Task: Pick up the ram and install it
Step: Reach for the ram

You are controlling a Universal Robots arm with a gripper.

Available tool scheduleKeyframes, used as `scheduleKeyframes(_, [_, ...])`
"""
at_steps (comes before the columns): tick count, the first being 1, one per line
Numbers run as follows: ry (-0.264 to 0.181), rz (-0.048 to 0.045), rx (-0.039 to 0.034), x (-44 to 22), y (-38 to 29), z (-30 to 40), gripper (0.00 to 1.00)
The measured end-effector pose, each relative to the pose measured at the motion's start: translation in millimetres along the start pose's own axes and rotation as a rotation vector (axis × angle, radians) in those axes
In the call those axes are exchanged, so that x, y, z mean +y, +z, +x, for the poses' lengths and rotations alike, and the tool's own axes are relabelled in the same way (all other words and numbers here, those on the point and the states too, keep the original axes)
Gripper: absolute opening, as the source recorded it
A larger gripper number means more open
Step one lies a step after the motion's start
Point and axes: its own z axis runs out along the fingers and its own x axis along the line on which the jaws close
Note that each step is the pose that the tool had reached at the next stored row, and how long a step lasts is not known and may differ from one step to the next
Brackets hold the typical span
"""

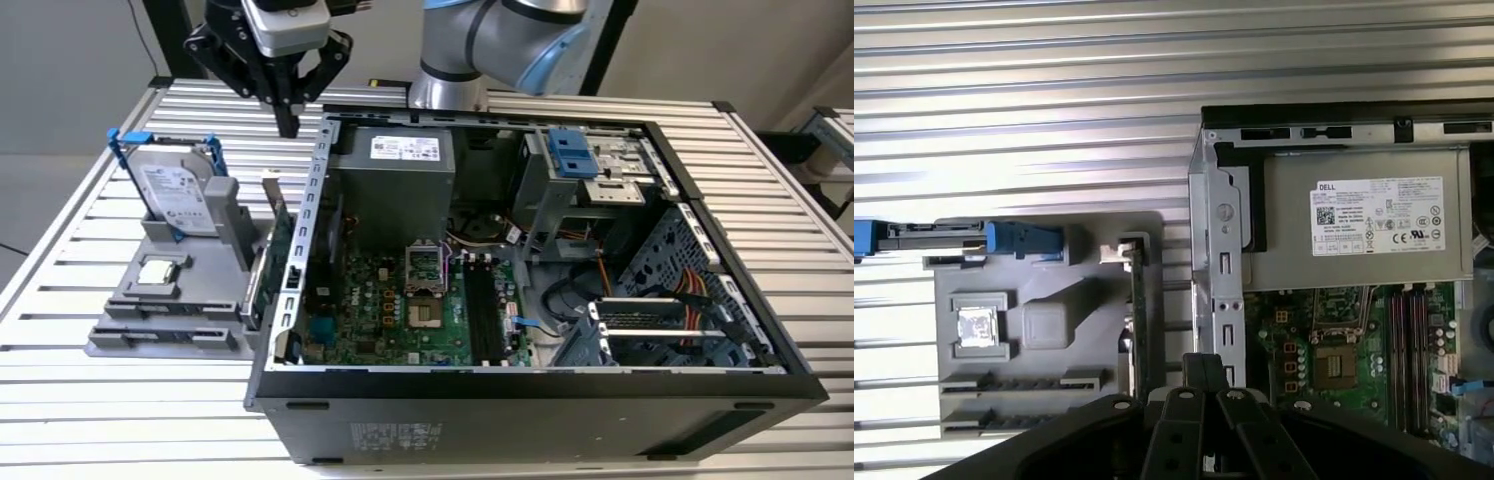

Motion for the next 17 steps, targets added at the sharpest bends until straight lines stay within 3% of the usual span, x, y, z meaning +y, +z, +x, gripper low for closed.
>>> scheduleKeyframes(17, [0.0,0.0002,0.0012,-1.4,-0.3,19.7,0.0])
